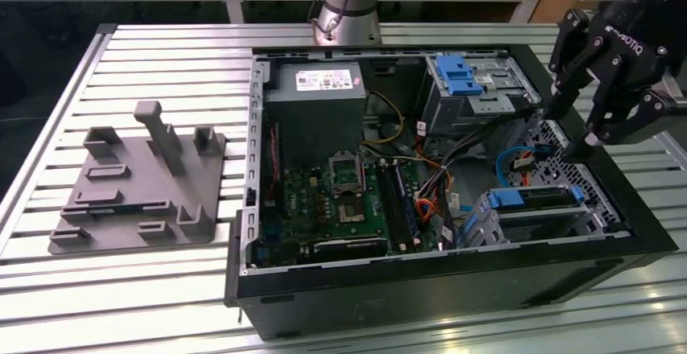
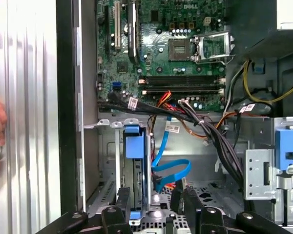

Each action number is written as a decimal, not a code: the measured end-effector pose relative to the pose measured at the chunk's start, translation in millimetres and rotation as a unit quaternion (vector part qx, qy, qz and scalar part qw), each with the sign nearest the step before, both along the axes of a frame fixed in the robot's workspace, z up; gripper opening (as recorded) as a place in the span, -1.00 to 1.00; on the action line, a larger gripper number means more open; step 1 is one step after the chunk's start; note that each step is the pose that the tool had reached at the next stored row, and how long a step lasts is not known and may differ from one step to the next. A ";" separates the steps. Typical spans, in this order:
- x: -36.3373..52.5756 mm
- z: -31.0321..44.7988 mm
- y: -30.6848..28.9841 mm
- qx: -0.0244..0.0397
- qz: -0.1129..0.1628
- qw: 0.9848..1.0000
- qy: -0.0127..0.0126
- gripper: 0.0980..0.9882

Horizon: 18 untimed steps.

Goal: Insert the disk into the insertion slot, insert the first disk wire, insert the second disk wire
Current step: 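Insert the first disk wire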

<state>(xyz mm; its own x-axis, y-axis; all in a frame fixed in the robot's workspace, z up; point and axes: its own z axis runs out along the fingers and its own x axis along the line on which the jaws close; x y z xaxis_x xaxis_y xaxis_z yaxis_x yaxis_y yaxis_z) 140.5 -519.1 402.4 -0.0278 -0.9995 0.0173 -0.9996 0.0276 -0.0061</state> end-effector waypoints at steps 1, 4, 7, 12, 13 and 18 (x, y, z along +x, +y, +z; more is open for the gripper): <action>2.1 -0.5 0.5 -0.003 0.000 1.000 0.000 0.03; 7.5 -1.8 2.0 -0.013 0.000 1.000 0.001 0.03; 10.6 -2.8 4.1 -0.026 0.000 1.000 0.001 0.03; 14.0 -4.5 7.3 -0.051 -0.002 0.999 0.001 0.03; 14.5 -4.9 7.9 -0.055 -0.002 0.998 0.001 0.03; 17.3 -8.8 14.6 -0.065 -0.004 0.998 0.002 0.03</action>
